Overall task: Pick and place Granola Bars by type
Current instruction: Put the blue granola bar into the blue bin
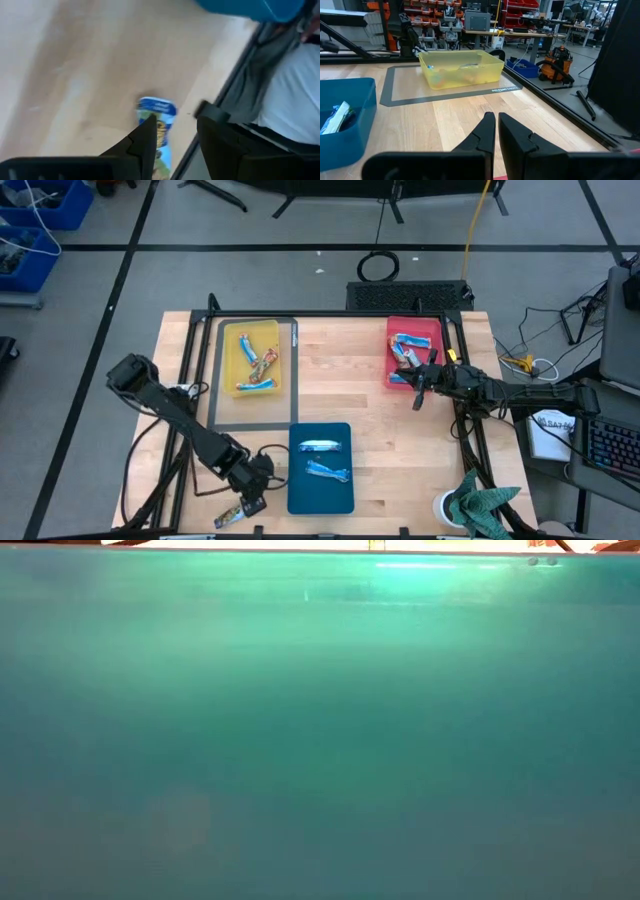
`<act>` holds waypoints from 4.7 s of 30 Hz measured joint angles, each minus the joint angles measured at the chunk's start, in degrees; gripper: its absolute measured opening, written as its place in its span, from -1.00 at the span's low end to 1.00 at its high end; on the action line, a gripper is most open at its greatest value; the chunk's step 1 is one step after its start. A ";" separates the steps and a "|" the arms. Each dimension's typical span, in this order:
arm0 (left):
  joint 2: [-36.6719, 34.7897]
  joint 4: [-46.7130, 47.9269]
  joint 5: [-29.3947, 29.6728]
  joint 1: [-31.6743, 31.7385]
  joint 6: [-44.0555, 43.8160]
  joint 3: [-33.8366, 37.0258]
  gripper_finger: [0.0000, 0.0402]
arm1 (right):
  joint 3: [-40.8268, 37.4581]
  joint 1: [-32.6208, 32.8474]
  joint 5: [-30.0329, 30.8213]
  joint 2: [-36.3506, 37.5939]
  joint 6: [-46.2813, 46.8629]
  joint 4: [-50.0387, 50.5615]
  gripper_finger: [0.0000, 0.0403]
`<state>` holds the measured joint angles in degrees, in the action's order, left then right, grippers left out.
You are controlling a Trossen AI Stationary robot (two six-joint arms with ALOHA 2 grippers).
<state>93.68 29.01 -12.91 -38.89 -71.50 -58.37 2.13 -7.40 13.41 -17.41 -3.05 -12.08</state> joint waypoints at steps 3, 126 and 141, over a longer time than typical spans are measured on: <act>2.76 -0.87 -1.78 -0.83 0.18 -0.06 -0.28 | 0.00 0.01 0.01 0.00 0.01 0.00 -0.92; 3.21 19.17 6.23 3.15 8.05 0.20 -0.17 | 0.01 0.02 0.00 -0.02 0.02 0.02 -0.94; 3.14 21.32 1.54 -0.67 7.62 0.09 -0.05 | 0.01 0.01 0.00 -0.02 0.02 -0.02 -0.93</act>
<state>96.82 50.32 -11.37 -39.56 -63.88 -58.28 2.14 -7.39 13.41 -17.43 -3.03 -12.10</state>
